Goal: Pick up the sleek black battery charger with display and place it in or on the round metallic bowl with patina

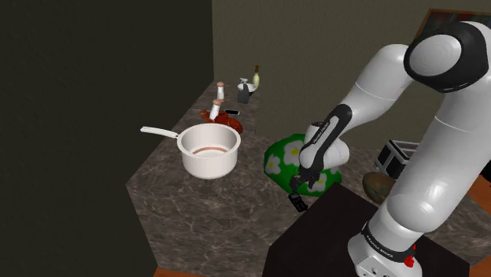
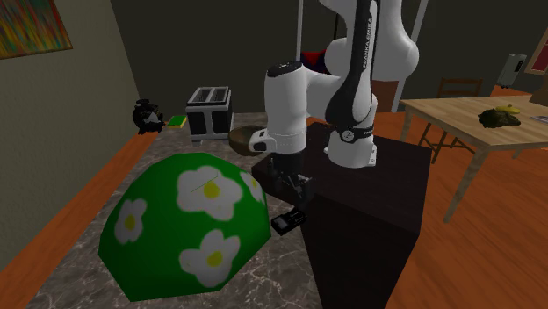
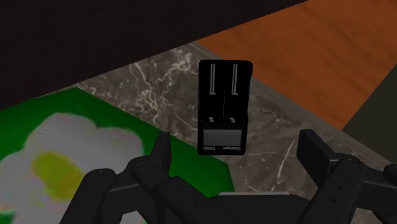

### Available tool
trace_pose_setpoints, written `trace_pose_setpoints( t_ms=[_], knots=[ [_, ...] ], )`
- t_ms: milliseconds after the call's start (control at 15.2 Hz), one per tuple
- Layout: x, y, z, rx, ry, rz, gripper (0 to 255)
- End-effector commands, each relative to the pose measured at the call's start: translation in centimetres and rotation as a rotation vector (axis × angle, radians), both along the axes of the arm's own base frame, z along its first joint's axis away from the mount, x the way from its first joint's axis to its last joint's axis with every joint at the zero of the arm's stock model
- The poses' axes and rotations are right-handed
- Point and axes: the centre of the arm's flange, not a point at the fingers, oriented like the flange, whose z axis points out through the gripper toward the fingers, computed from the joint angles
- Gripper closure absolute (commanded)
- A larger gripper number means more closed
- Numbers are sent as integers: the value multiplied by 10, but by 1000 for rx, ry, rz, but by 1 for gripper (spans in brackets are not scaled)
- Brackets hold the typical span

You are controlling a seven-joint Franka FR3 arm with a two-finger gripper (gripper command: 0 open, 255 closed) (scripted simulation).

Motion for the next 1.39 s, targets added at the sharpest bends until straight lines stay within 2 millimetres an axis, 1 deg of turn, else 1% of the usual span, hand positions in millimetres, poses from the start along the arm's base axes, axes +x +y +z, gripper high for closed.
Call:
trace_pose_setpoints(
  t_ms=[0,396,462,990,1056,1320],
  knots=[
    [1,-5,-18,-1,-2,-13,0],
    [0,-3,-50,-1,-2,-13,0],
    [0,-3,-58,-1,-2,-13,0],
    [0,-3,-58,-1,-2,-13,0],
    [0,-3,-58,-1,-2,-13,255],
    [0,-3,-58,-1,-2,-13,255]
  ],
)
